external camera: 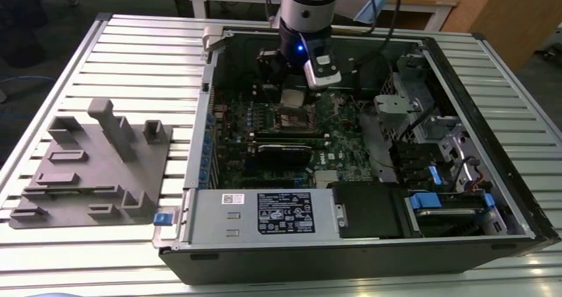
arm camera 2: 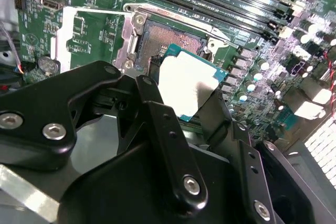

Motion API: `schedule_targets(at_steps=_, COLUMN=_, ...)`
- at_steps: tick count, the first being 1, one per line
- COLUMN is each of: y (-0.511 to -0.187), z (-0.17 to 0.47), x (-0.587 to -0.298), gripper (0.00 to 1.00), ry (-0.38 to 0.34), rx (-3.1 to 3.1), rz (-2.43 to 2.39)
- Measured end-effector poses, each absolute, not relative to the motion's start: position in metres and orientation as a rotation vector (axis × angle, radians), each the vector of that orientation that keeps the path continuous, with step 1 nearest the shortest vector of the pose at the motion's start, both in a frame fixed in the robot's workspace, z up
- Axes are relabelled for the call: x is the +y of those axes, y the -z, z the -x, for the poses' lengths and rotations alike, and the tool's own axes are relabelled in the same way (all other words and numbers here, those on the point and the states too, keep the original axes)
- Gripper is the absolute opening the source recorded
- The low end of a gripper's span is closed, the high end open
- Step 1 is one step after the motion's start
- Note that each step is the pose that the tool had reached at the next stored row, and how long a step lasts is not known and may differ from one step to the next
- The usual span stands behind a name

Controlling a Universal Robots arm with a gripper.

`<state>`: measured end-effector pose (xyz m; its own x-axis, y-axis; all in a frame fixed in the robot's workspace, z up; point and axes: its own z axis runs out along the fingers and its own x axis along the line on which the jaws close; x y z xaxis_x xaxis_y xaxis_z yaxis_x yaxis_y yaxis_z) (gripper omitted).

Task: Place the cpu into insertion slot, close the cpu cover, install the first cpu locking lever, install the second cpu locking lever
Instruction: 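Place the cpu into insertion slot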

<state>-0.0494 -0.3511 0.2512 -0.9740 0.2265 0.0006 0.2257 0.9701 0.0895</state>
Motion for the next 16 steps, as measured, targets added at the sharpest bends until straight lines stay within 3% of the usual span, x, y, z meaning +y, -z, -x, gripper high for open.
schedule_targets(at_steps=16, y=-0.2490, z=0.0493, x=-0.3511, gripper=0.54, ry=-0.136, rx=3.015, rz=-0.789)
